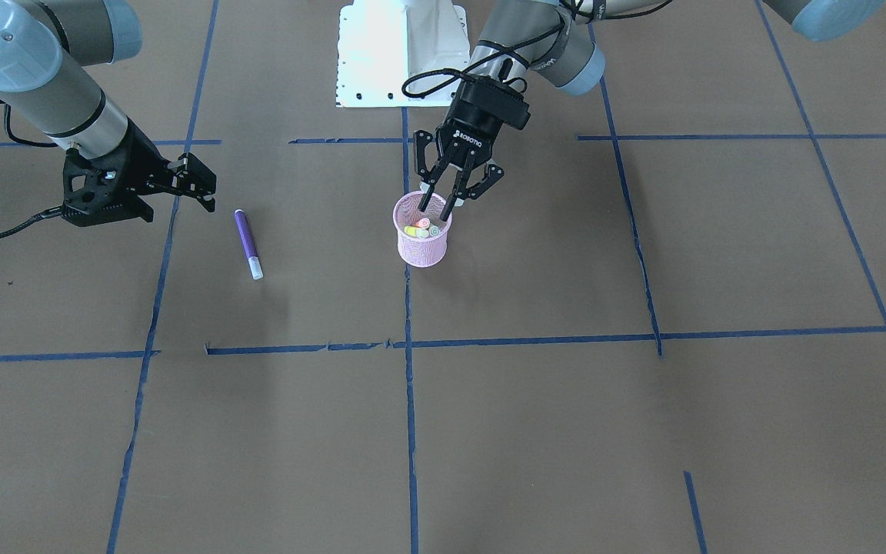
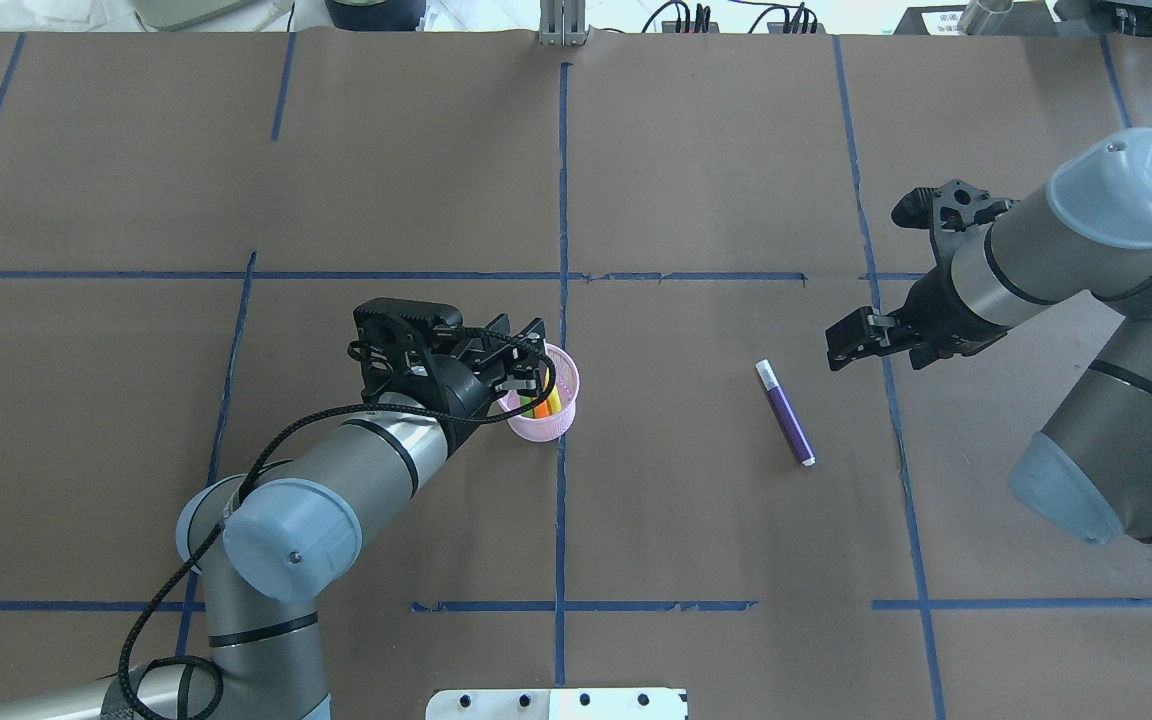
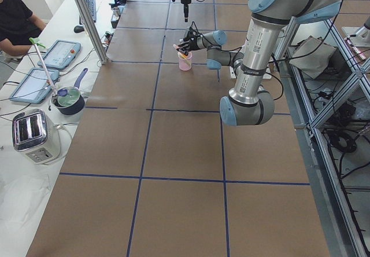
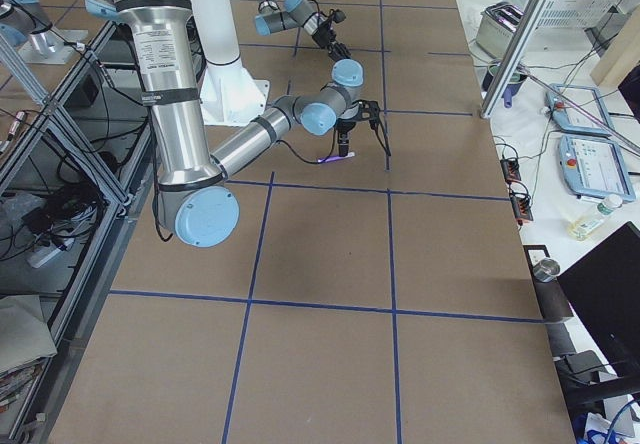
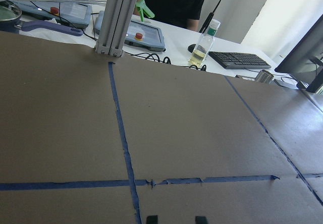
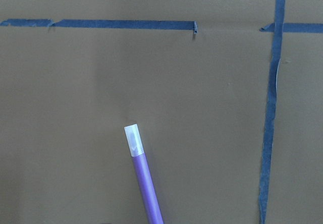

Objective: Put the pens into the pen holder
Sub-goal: 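Grasp the purple highlighter with the right gripper while the left gripper withdraws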

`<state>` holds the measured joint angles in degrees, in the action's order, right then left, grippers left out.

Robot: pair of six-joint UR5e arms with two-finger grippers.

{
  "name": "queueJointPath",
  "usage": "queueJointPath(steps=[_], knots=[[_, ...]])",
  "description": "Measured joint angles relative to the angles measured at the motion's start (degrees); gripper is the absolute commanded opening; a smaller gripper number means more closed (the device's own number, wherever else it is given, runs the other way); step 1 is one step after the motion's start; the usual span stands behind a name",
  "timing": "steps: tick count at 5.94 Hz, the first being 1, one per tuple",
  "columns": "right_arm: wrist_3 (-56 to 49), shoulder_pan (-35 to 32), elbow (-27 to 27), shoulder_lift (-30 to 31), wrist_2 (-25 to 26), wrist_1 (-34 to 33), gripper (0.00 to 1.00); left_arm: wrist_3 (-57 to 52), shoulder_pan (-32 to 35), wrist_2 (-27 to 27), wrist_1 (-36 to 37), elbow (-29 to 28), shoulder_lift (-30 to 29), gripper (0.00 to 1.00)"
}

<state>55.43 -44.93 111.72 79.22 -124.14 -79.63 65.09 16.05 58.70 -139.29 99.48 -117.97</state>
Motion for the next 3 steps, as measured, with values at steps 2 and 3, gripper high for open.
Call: queueJointPath(steps=[2,3], knots=[[1.8,3.1,-4.4,-4.0,2.8,0.1,0.99,-2.0,2.6,7.1,0.5,5.2,0.8,0.82],[3.8,5.6,-8.0,-6.8,4.2,0.1,0.98,-3.7,5.3,11.2,1.1,6.9,2.9,0.81]])
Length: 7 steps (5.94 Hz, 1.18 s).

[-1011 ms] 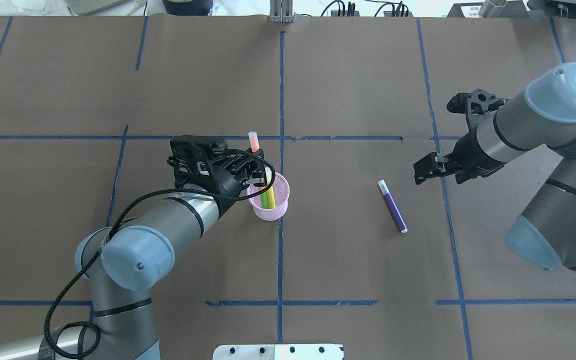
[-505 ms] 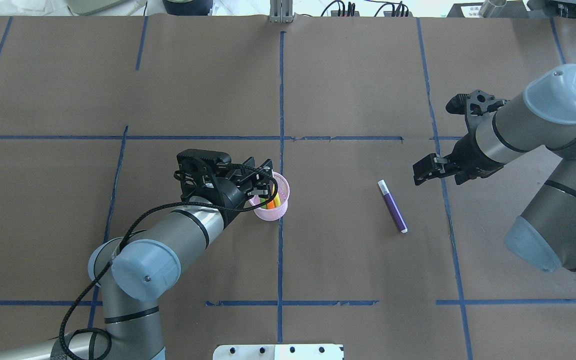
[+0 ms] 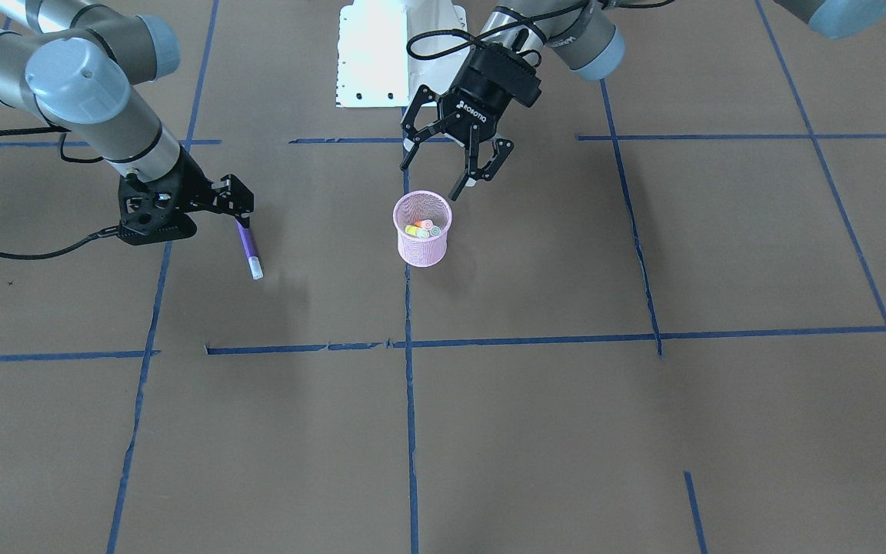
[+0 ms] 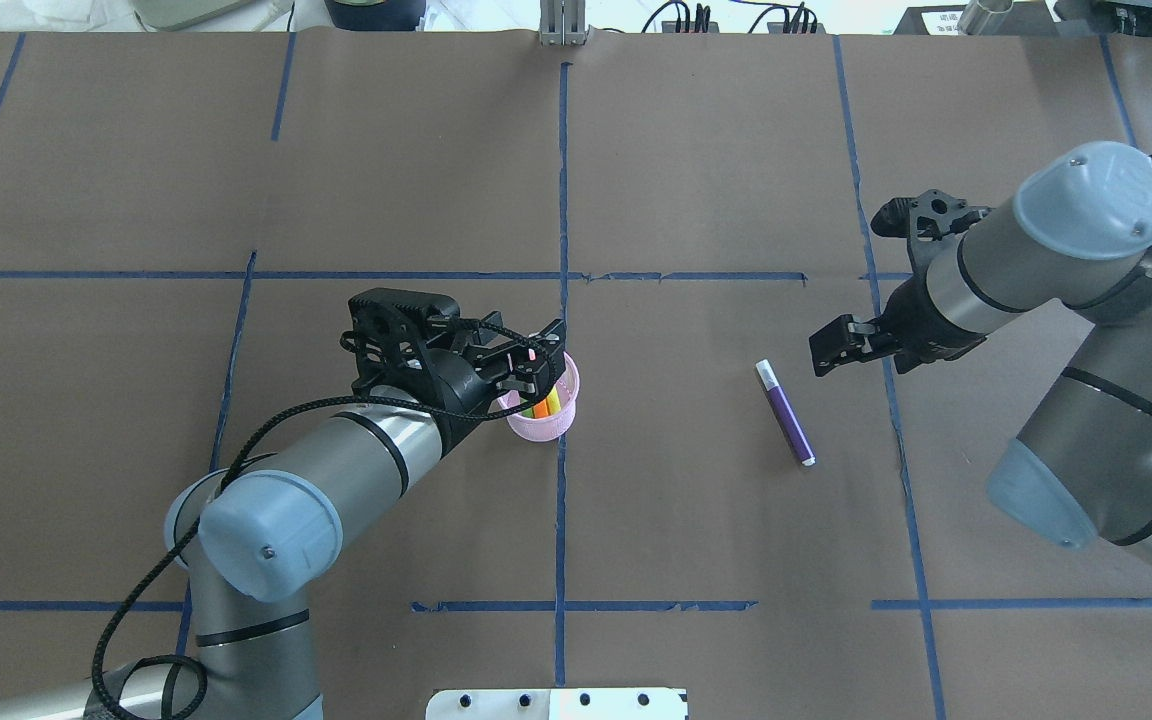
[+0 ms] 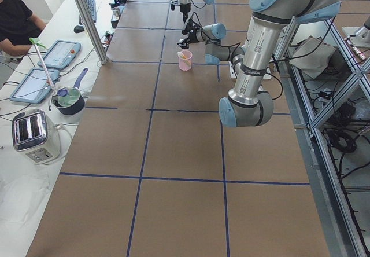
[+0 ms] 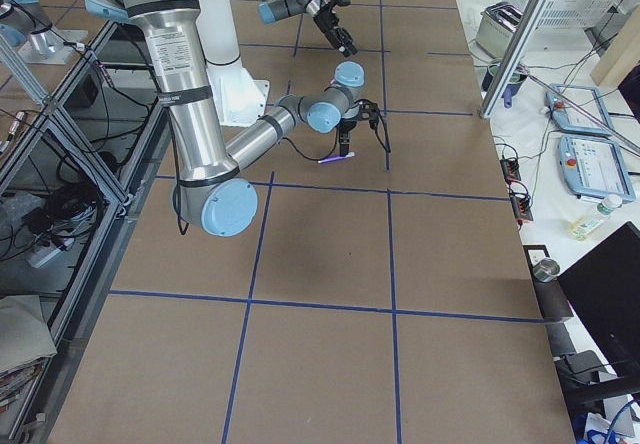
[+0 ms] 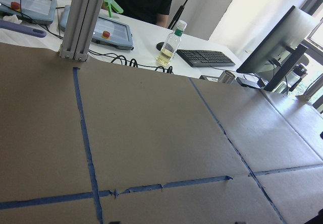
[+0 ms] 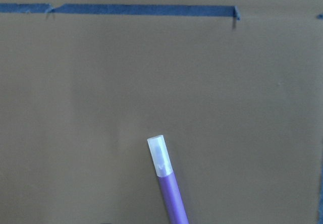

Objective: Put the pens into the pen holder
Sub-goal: 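Grasp the purple highlighter with the right gripper while the left gripper withdraws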

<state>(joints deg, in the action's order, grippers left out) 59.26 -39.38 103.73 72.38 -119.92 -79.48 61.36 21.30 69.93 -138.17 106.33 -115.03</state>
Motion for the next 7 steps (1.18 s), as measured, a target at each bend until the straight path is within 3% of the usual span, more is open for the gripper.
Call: queueJointPath(steps=[2,4,5,6,7], knots=[[1.3,2.9,-3.0,-1.8,2.5,0.0,0.91,-0.6,5.5,9.5,3.3,0.6,3.7,0.81],[0.2,4.9,-3.8,-1.8,6.3,-0.1,0.85,-0.3,6.5,11.8,4.6,0.7,4.0,0.80],[-1.3,5.8,-4.4,-2.0,8.0,-0.1,0.72,-0.1,6.6,11.9,4.6,0.9,3.9,0.80],[-3.2,6.0,-4.7,-2.1,8.5,-0.1,0.30,0.0,6.6,12.0,4.7,1.3,3.8,0.80],[-4.4,5.9,-4.7,-2.1,8.5,0.0,0.12,0.0,6.6,12.0,4.7,1.5,3.8,0.80]])
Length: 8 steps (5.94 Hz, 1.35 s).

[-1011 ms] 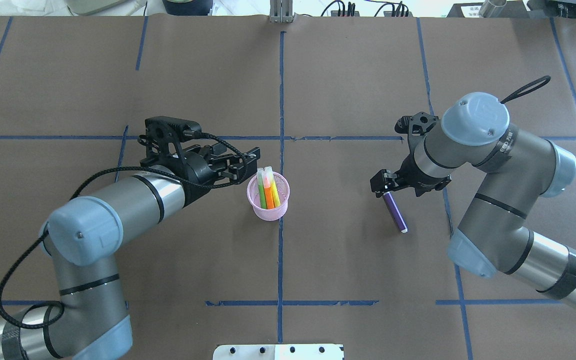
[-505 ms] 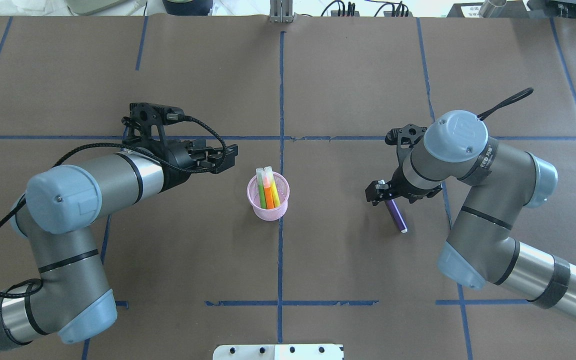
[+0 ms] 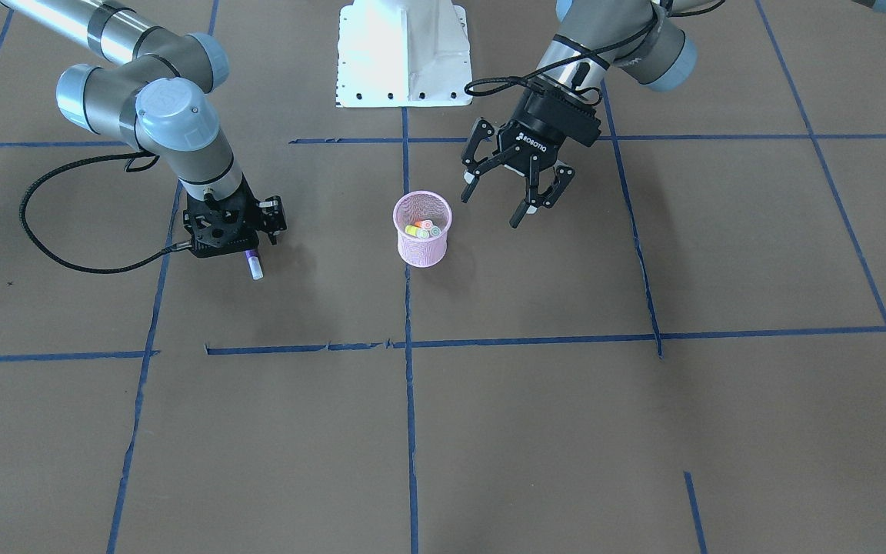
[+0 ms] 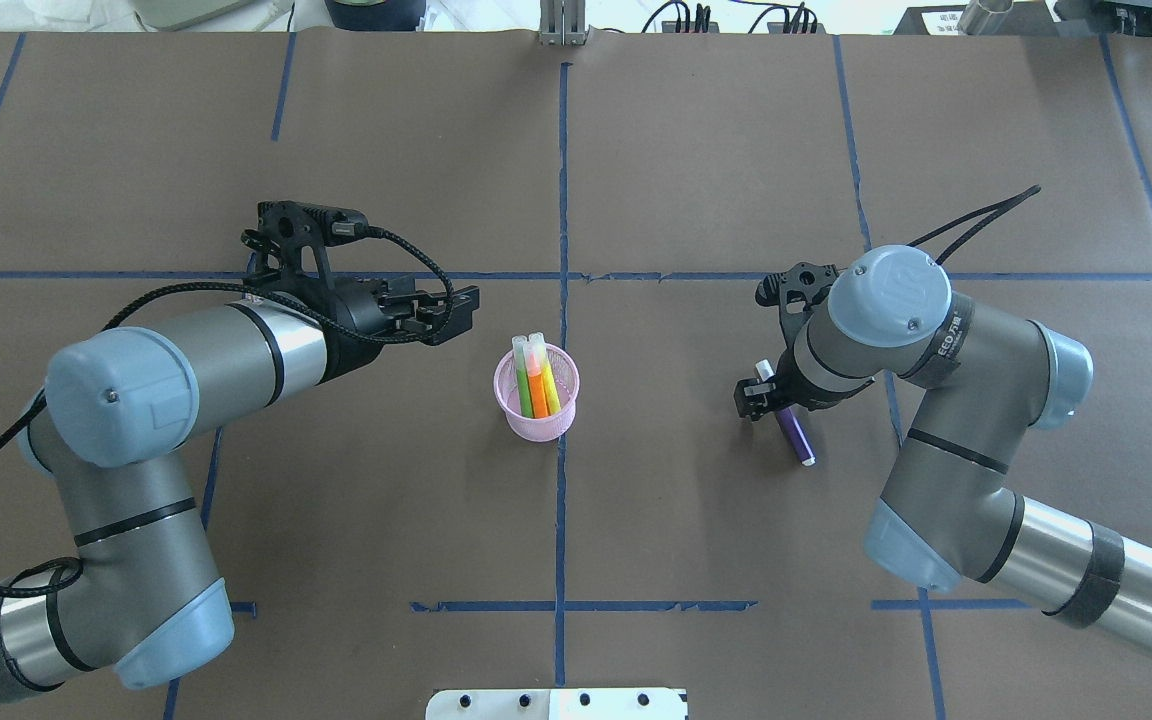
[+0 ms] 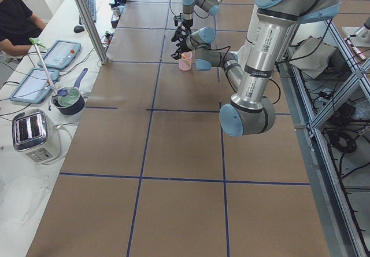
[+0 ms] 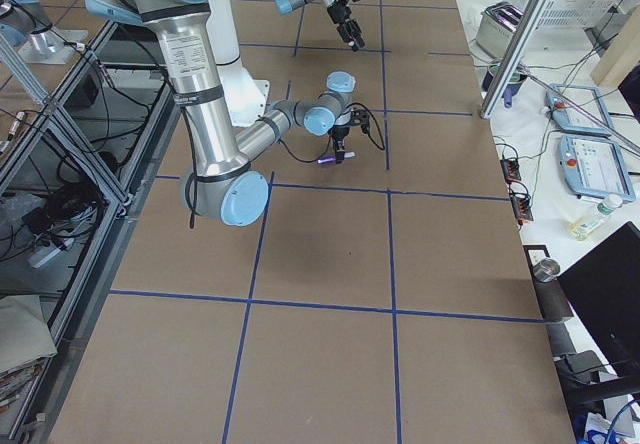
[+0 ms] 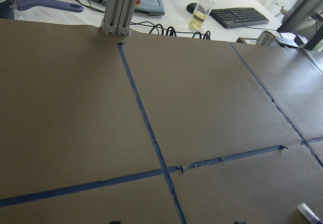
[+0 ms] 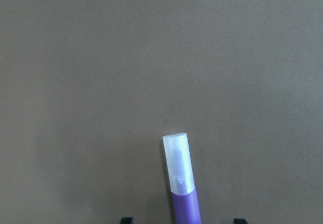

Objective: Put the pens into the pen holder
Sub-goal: 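Grasp the purple highlighter with the right gripper while the left gripper withdraws, then carry the purple highlighter over the cup and lower it in with the right gripper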

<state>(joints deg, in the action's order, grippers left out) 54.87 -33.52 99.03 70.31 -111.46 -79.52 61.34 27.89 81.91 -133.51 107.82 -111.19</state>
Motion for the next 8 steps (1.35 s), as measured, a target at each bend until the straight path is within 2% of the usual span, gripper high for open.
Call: queueJointPath(steps=[1,4,6,8], knots=[[-0.5,-0.2,0.0,0.2,-0.2,0.1,0.00,0.0,0.0,0.0,0.0,0.1,0.1,0.80],[-1.3,-0.2,-0.4,0.3,0.1,0.0,0.00,0.4,0.0,0.0,0.0,0.9,0.3,0.80],[-0.8,-3.0,4.6,0.3,0.1,-1.2,0.00,0.6,0.1,0.0,-0.1,1.5,0.3,0.80],[5.8,-2.8,10.1,-0.8,4.2,-2.7,0.00,0.4,0.1,0.2,0.0,2.4,0.8,0.81]])
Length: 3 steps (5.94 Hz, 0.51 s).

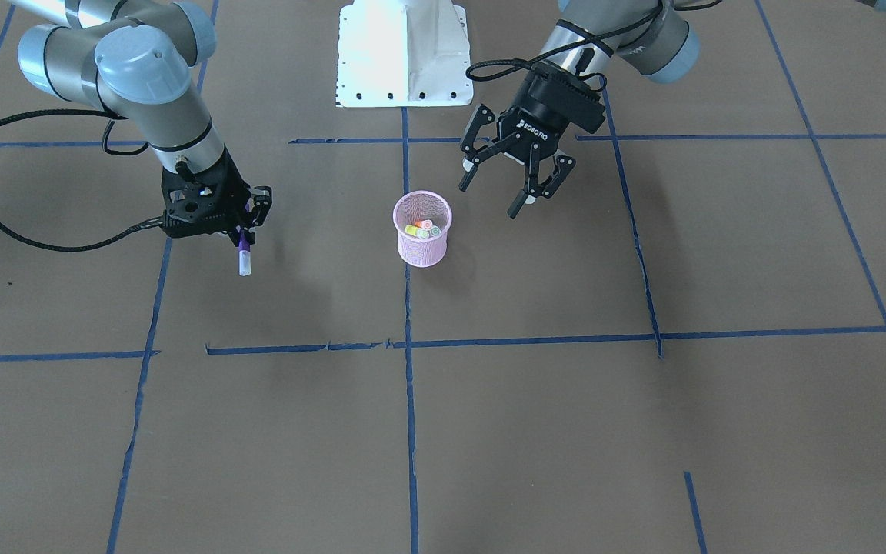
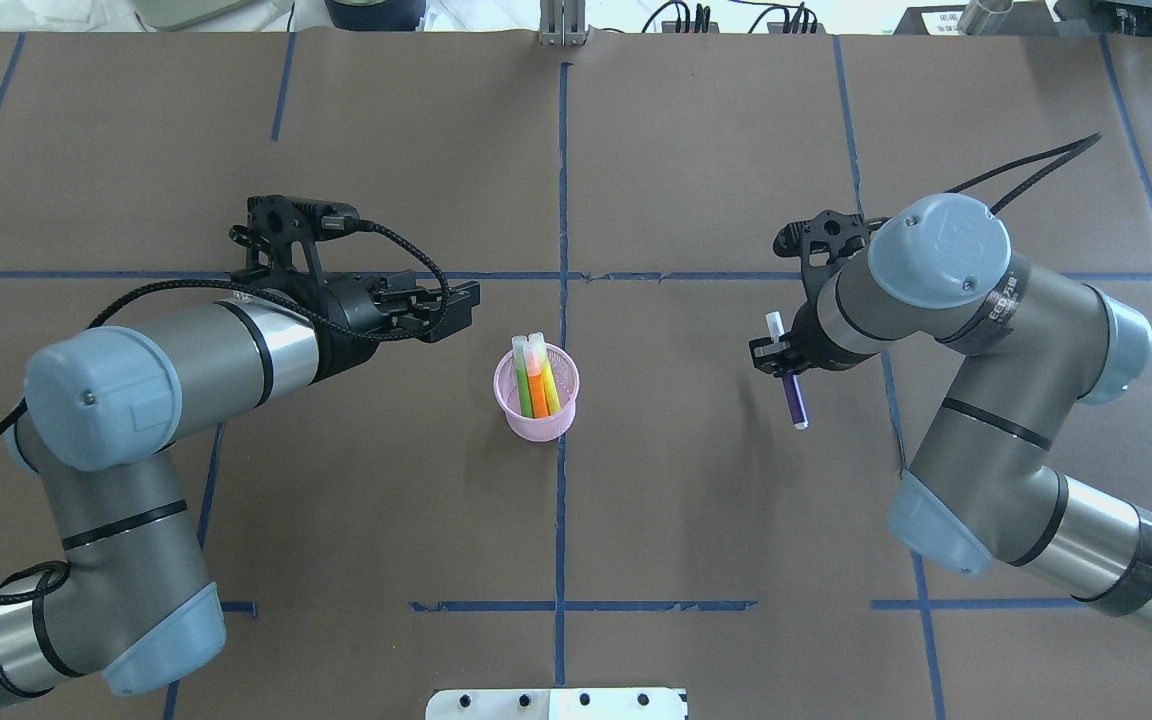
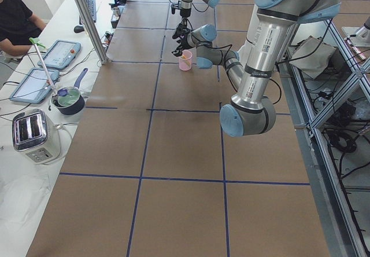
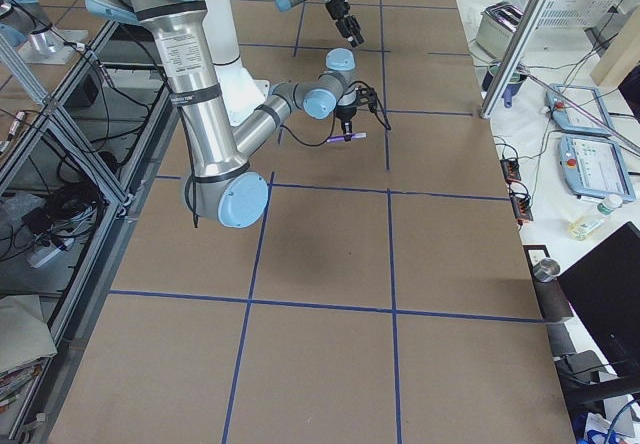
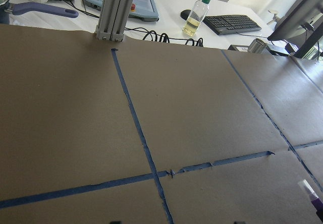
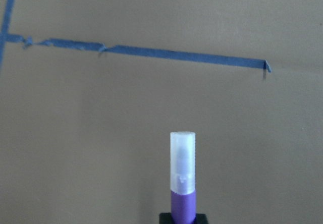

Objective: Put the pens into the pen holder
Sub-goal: 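Carry the purple highlighter over the cup and lower it in with the right gripper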

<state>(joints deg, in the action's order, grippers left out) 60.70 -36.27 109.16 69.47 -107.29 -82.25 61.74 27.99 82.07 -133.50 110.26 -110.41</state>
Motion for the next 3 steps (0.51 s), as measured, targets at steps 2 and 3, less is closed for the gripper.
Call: queueJointPath(steps=[2,3], knots=[[14.7,4.1,3.2,-7.2,12.9,0.1,0.00,-1.9,1.7,4.8,0.4,0.5,3.8,0.82],[20.3,8.4,4.0,-10.5,23.4,0.2,0.00,-4.6,4.6,9.6,2.1,0.3,5.9,0.83]])
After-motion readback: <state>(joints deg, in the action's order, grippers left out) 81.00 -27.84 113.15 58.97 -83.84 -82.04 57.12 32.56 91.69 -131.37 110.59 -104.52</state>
